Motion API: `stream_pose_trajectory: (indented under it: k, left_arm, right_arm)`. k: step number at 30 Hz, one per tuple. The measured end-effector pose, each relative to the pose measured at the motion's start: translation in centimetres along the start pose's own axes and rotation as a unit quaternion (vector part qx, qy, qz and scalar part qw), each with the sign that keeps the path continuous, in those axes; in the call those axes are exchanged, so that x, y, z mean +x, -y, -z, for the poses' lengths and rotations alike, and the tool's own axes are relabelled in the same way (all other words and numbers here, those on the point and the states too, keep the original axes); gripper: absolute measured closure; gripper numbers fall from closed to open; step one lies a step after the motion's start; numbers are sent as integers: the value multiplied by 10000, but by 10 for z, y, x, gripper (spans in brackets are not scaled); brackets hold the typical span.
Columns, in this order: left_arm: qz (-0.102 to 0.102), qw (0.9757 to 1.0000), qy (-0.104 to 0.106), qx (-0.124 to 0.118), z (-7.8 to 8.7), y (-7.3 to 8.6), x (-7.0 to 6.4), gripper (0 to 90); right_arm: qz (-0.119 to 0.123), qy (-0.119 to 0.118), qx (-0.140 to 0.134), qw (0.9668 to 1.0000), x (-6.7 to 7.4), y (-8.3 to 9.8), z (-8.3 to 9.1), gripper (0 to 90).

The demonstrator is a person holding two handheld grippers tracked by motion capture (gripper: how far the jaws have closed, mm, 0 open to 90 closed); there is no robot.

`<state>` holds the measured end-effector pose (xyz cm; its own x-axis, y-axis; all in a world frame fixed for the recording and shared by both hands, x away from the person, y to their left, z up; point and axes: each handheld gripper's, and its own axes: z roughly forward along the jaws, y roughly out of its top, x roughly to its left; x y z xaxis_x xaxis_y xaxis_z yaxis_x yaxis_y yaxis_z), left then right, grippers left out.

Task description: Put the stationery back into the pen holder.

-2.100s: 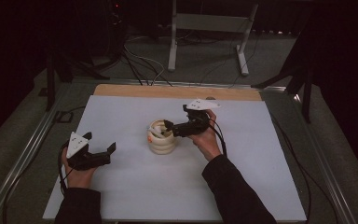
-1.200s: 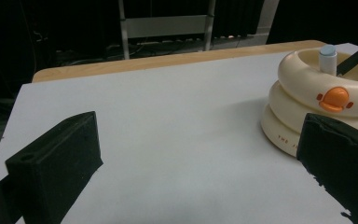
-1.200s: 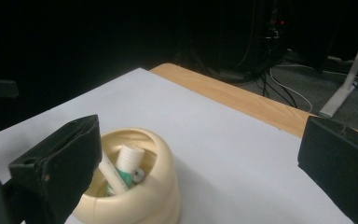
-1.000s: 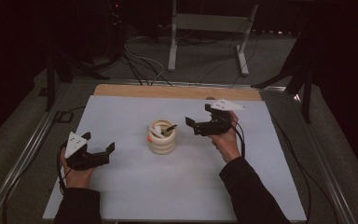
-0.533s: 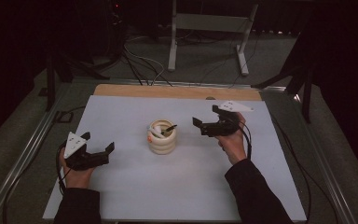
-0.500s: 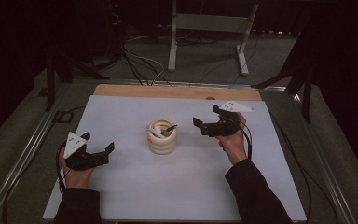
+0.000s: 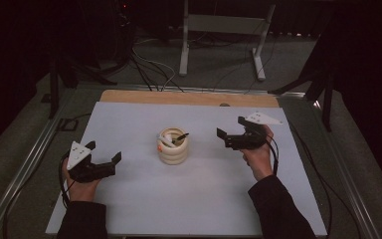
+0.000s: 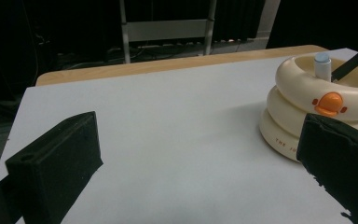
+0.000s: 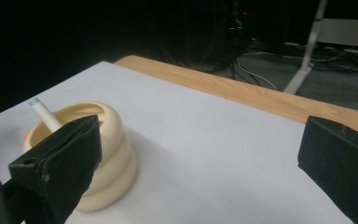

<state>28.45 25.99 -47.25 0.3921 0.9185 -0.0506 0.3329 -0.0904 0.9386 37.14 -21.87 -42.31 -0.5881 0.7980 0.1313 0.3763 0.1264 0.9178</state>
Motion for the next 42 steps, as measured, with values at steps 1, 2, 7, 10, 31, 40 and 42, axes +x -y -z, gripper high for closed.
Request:
stream_pose_trajectory:
  k: [1, 2, 7, 10, 31, 40, 42]
  left_arm:
    - [-2, 10000, 0, 2, 0, 0, 0, 1]
    - [-7, 10000, 1, 5, 0, 0, 0, 1]
    - [-9, 10000, 13, 31, 0, 0, 0, 1]
    - [-9, 10000, 6, 30, 0, 0, 0, 1]
    - [-9, 10000, 3, -3, 2, -1, 0, 1]
    - [-22, 10000, 3, -4, 2, -1, 1, 1]
    - [-22, 10000, 5, -9, 3, -1, 1, 1]
  right_arm:
    - [-28, 60, 33, 10000, -3, 2, 4, 0]
    - [-21, 93, 35, 9999, -4, 4, 5, 0]
    - [-51, 220, 83, 9997, -10, 10, 13, 0]
    - [-80, 254, 80, 9996, -12, 12, 16, 0]
    - [-40, 631, 138, 9979, -17, 28, 40, 0]
    - [-85, 775, 138, 9969, -16, 44, 54, 0]
    - [-59, 841, 139, 9963, -16, 48, 57, 0]
